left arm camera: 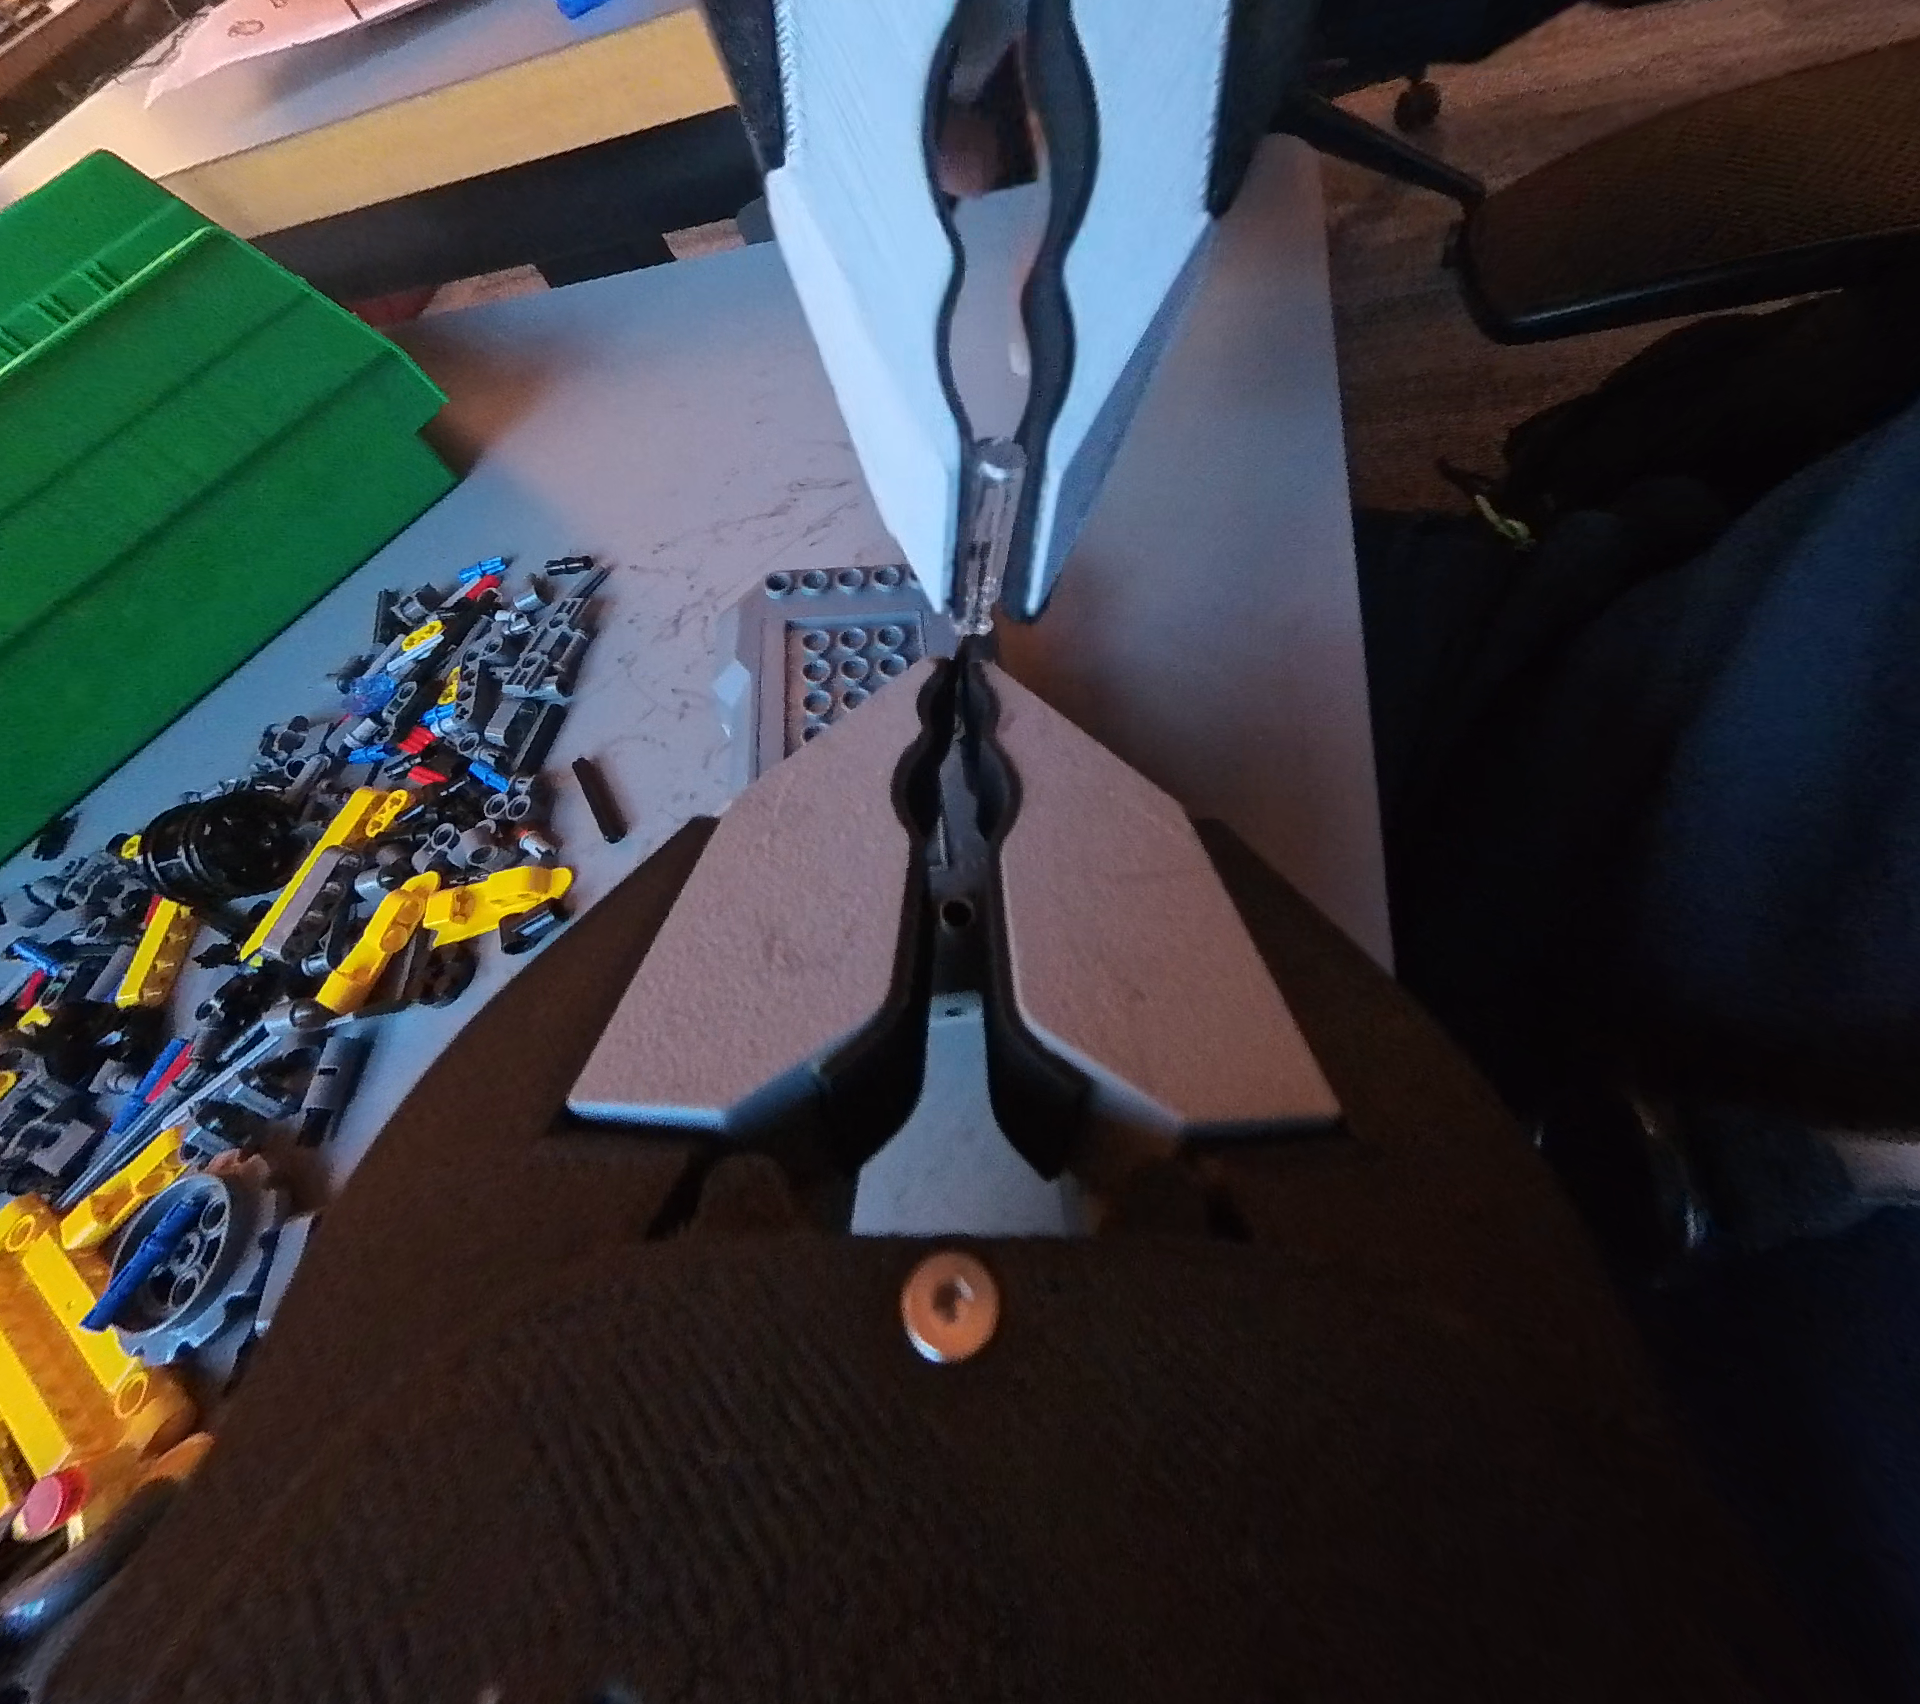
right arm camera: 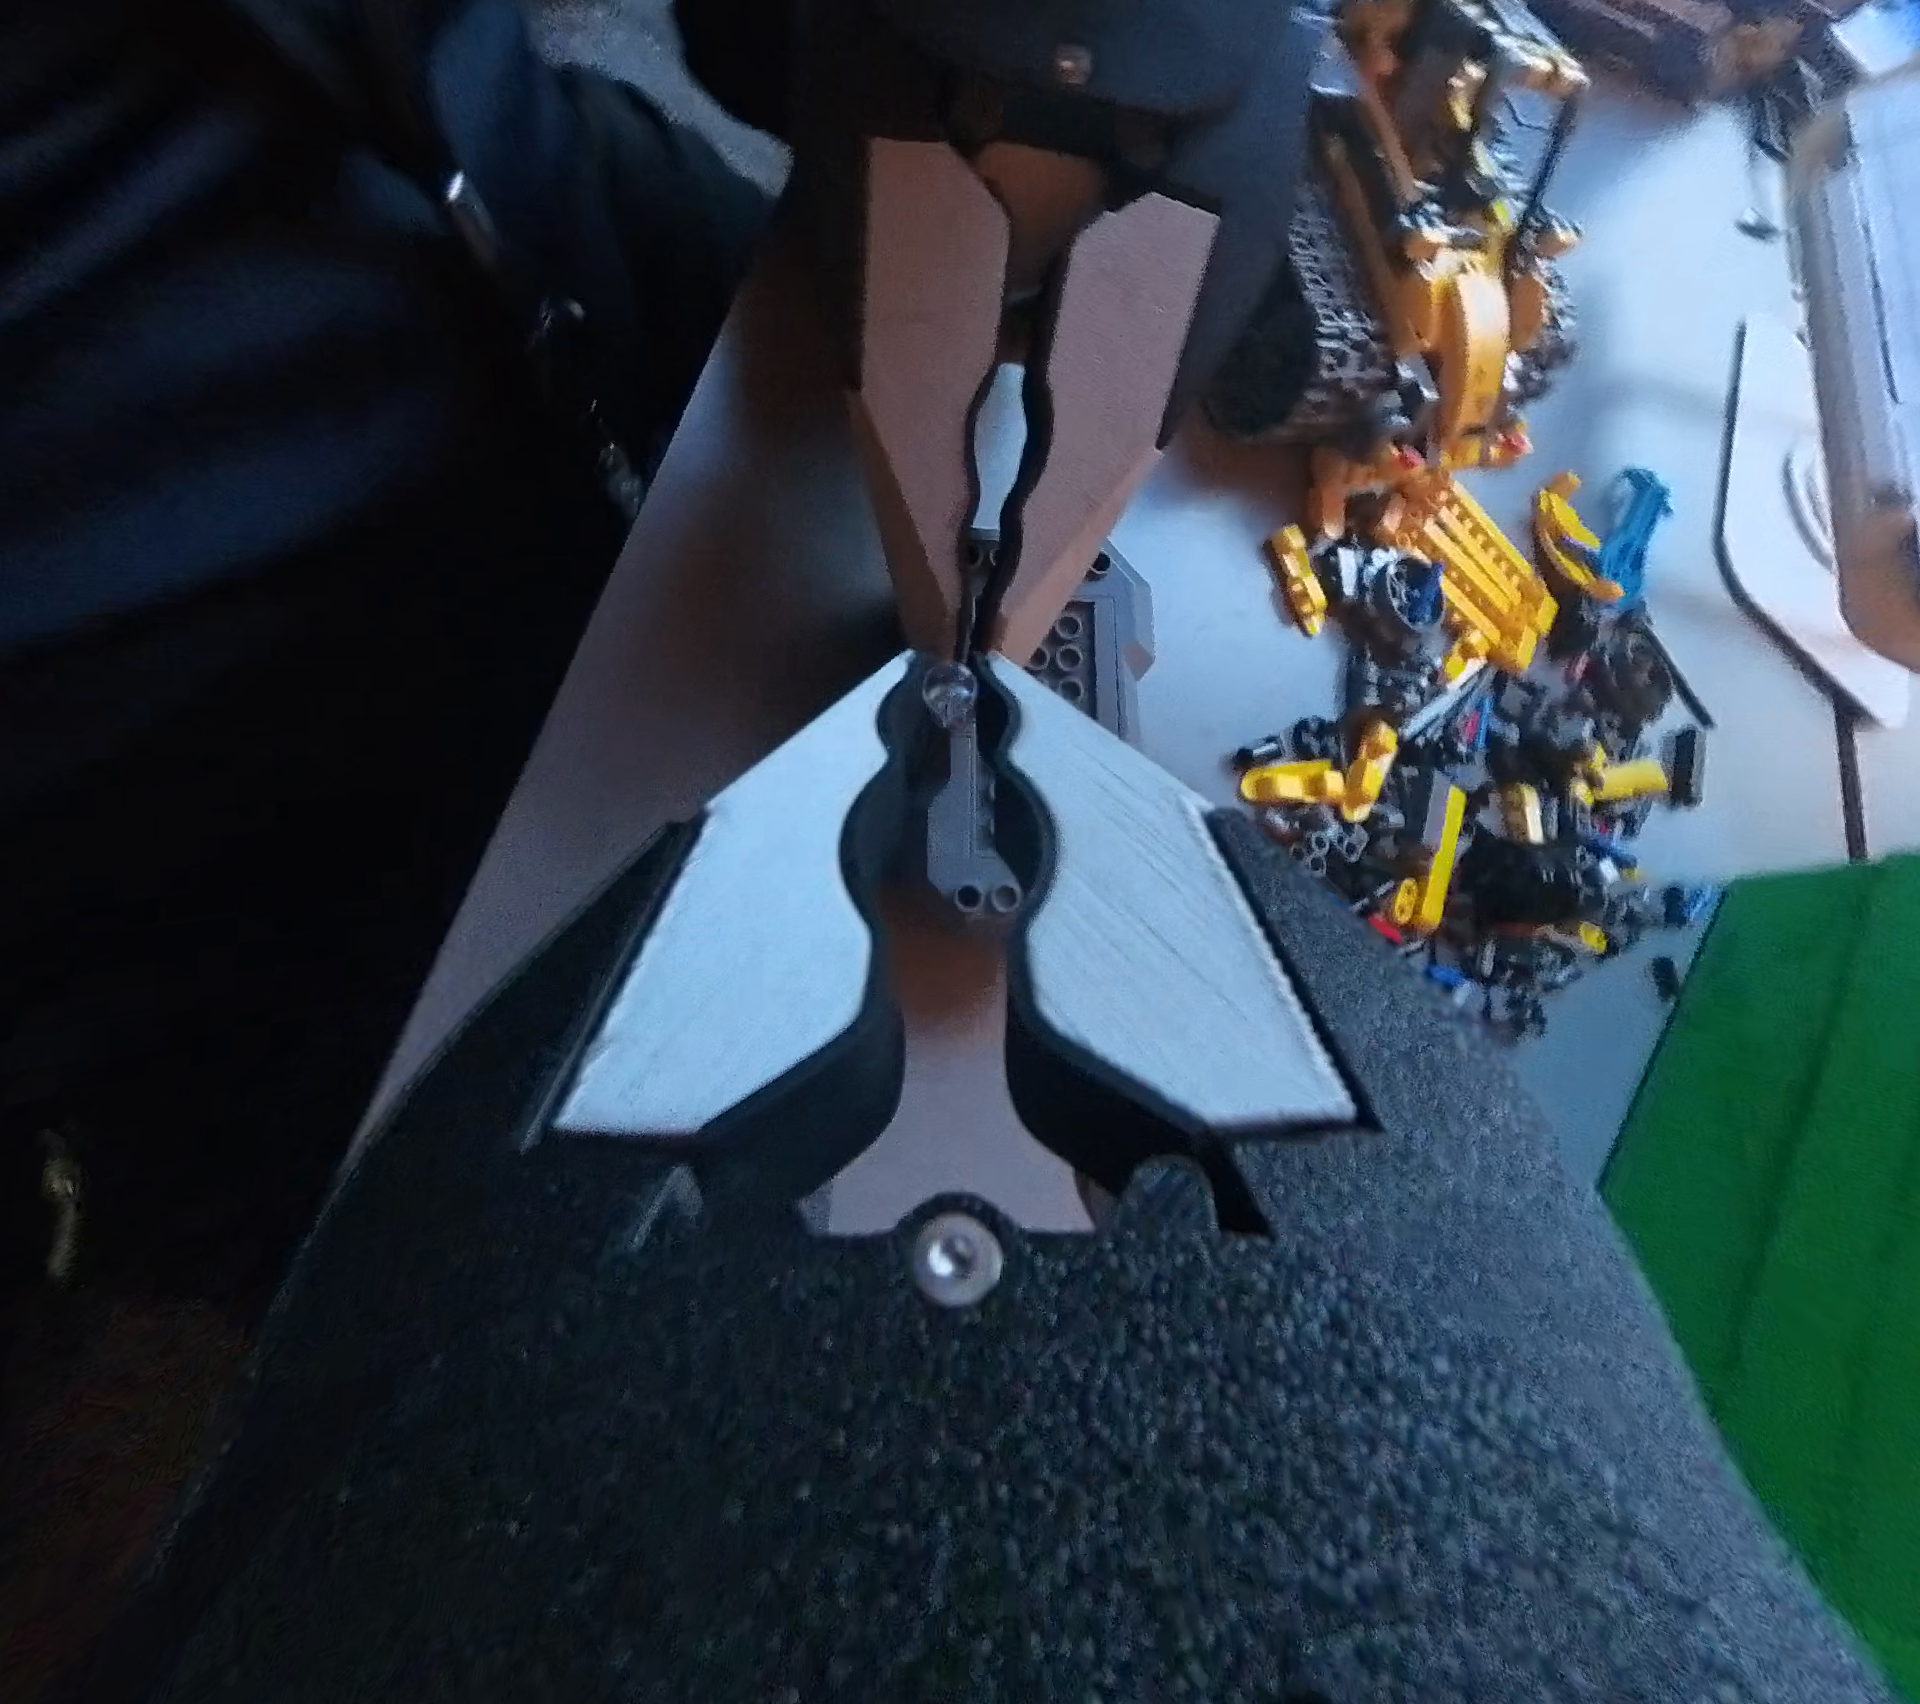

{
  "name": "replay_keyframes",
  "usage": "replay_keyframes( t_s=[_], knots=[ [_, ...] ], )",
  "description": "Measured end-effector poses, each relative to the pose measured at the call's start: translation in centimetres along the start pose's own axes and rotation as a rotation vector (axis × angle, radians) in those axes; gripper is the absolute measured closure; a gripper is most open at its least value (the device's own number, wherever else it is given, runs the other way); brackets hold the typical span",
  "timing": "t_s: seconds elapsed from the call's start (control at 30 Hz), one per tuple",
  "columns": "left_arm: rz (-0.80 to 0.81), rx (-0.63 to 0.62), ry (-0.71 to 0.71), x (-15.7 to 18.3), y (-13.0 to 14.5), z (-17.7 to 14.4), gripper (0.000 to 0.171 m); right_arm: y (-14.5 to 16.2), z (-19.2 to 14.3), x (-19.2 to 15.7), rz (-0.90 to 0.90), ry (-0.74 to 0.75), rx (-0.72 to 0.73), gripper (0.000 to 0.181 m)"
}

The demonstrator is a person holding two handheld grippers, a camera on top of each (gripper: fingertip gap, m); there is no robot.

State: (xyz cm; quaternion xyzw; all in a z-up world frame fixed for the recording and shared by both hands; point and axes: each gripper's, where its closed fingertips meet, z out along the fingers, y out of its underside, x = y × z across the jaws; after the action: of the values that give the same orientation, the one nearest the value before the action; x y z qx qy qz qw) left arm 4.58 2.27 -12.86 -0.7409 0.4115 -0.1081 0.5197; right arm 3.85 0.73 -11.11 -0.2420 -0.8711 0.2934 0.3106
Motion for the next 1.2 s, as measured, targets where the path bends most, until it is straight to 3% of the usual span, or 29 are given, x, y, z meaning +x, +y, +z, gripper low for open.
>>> replay_keyframes(
  t_s=[0.1,0.2,0.57,0.7,0.87,1.03,1.1,1.2],
  knots=[
    [-0.009,0.000,-0.004,-0.2,0.0,0.0,0.171,-0.1,0.2,0.3,0.022,-0.069,-0.017,0.174],
    [-0.014,0.000,-0.005,-0.2,0.1,-0.1,0.171,0.0,0.3,0.4,0.129,-0.036,-0.020,0.172],
    [0.006,-0.012,-0.002,0.0,0.1,0.2,0.171,0.1,-1.1,0.4,0.665,0.460,0.121,0.167],
    [0.000,-0.018,-0.006,-0.1,0.2,0.3,0.171,1.5,-1.4,0.3,0.669,0.574,0.105,0.168],
    [0.000,-0.018,-0.010,-0.1,0.2,0.2,0.171,5.5,-2.0,-0.4,0.720,0.553,-0.021,0.168],
    [-0.104,0.003,-0.020,-1.3,0.4,-0.7,0.171,6.3,-2.7,-0.7,0.652,0.510,-0.062,0.158],
    [-0.153,-0.034,-0.015,-1.6,0.9,-1.1,0.150,5.9,-2.4,-2.1,0.610,0.428,-0.068,0.156],
    [-0.174,-0.020,-0.049,-1.9,0.7,-1.9,0.146,4.5,-2.1,-4.9,0.577,0.314,-0.051,0.149]
  ],
)
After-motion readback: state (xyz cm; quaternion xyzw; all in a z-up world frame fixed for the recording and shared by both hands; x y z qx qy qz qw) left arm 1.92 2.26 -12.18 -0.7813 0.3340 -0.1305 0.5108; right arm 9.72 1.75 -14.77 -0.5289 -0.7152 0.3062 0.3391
